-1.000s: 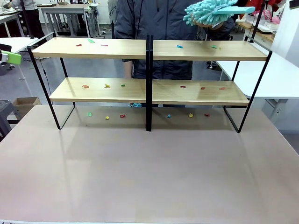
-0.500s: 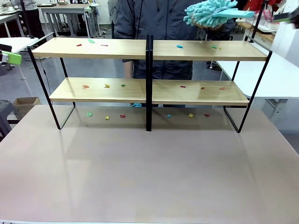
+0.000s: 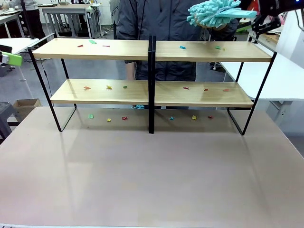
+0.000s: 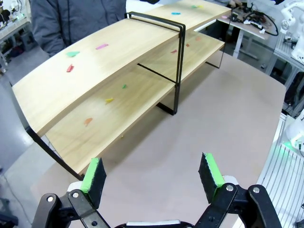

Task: Clean the shelves.
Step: Pick up the Duster when the human hands it over.

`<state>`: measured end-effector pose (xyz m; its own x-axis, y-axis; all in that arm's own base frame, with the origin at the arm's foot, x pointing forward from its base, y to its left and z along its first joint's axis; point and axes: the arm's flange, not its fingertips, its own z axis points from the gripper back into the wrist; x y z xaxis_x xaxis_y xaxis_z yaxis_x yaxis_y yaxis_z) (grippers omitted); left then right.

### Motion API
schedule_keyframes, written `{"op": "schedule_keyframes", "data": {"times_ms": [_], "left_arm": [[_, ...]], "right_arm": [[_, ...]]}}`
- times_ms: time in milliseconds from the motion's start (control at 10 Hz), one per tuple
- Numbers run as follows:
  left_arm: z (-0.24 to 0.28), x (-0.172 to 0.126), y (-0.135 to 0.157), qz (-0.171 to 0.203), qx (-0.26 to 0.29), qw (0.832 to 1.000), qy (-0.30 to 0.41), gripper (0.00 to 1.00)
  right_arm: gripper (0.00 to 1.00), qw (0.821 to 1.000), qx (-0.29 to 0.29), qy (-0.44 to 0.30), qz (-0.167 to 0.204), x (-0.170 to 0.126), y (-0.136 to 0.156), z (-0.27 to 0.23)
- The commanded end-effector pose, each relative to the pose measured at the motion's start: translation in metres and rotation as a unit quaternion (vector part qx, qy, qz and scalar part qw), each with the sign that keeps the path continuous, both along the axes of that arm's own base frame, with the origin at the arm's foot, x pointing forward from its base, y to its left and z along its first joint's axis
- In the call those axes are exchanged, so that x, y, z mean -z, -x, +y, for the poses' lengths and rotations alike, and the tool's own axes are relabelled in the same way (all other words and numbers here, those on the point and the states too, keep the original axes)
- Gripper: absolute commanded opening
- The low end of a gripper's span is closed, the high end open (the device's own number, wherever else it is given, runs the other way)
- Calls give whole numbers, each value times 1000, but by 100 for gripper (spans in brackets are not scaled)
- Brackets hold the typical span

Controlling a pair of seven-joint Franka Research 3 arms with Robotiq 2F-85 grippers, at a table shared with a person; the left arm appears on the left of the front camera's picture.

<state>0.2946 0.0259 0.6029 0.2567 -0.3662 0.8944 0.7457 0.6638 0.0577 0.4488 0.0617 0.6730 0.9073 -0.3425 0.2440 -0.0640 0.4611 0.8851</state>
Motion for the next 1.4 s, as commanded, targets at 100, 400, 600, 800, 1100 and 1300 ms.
{"op": "schedule_keyframes", "data": {"times_ms": [100,400,600,800,1100,1300], "left_arm": [[0,1,0,-1,4,1000,-1,100],[0,1,0,-1,4,1000,-1,100],[0,1,0,-1,4,1000,-1,100],[0,1,0,-1,4,1000,-1,100],[0,1,0,-1,4,1000,-1,100],[0,1,0,-1,4,1000,-1,100]], "right_arm": [[100,1000,-5,-3,16,-6,-1,-2],[50,1000,-7,1,21,-3,-1,-2],[0,1000,-7,-6,18,-2,-1,-1],[0,1000,-4,-7,18,-2,-3,-3],[0,1000,1,-1,24,6,-4,-2],[0,1000,0,-3,28,10,-5,-2]]}}
